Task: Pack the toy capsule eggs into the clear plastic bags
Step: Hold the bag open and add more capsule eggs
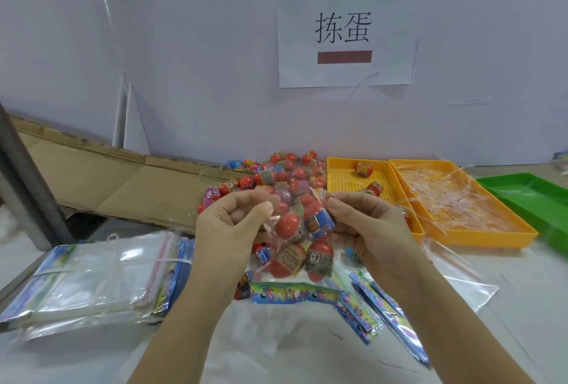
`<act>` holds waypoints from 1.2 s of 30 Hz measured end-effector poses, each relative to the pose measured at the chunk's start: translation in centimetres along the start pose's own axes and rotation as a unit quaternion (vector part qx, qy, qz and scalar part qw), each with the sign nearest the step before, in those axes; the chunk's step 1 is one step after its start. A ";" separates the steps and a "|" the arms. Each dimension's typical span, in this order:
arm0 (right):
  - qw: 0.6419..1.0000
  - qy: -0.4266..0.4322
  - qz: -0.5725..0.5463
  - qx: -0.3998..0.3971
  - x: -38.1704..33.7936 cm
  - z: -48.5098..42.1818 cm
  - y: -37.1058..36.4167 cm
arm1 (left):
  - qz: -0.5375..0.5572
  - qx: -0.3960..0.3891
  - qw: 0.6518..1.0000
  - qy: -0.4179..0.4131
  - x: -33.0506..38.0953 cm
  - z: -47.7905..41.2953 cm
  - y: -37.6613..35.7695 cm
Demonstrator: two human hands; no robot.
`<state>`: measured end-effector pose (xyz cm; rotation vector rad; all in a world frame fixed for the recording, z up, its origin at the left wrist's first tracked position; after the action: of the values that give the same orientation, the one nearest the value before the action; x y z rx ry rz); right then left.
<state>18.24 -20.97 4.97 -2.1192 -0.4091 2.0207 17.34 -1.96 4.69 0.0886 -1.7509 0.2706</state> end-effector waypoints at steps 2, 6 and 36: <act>1.000 0.001 -0.001 -0.006 -0.1 0.1 -0.1 | 0.001 -0.043 0.999 0.010 -0.3 -0.2 -0.3; 1.000 -0.002 -0.006 -0.014 -0.3 0.3 -0.2 | -0.036 -0.095 0.995 0.014 -0.6 -0.3 -0.7; 0.967 0.109 0.016 -0.231 -3.3 1.1 -0.2 | 0.098 -0.185 0.977 -0.027 1.3 0.5 -1.0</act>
<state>16.97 -21.93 8.11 -2.5938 -0.8853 1.8109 16.78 -2.97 6.04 -0.3510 -1.8389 0.0811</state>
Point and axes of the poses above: each hand's wrist, its own z-axis away from the middle knuckle, its own y-axis out of the back of the hand, x = y × z, the point moved 4 cm from there along -z, towards the middle knuckle, and after that the axes turned 2 degrees about -z, right-handed, at the moved point
